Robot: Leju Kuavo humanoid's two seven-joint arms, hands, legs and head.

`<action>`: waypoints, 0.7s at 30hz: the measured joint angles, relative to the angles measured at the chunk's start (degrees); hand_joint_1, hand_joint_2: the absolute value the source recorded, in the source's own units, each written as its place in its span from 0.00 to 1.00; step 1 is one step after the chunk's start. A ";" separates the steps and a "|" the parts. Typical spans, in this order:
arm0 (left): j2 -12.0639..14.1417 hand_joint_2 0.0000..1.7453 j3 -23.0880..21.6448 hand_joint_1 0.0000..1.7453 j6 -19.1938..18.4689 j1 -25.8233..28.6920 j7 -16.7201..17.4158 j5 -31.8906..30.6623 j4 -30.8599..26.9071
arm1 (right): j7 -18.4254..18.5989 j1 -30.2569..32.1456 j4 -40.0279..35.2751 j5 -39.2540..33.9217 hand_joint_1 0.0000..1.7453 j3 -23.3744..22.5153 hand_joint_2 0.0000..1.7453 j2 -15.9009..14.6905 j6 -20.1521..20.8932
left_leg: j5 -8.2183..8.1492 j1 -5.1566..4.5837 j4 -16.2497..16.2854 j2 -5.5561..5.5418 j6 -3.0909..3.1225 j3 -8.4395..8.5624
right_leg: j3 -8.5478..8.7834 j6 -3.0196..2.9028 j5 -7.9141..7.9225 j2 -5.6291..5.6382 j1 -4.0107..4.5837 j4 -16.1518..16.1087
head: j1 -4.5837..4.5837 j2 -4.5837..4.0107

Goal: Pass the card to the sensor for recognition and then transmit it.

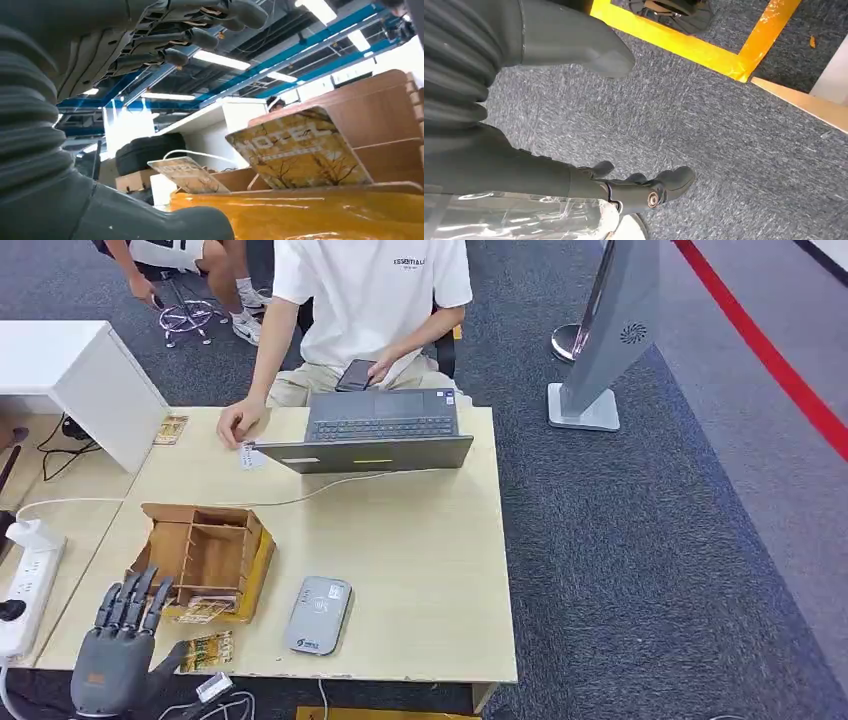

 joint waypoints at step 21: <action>-1.57 1.00 0.33 0.00 0.04 -2.33 0.30 -1.03 1.05 | -0.28 -0.15 -0.02 0.20 0.00 1.33 1.00 0.00 0.57 | 0.00 0.00 0.00 0.01 0.00 0.04 | 0.00 0.00 0.01 0.02 0.00 0.00 | 0.00 0.00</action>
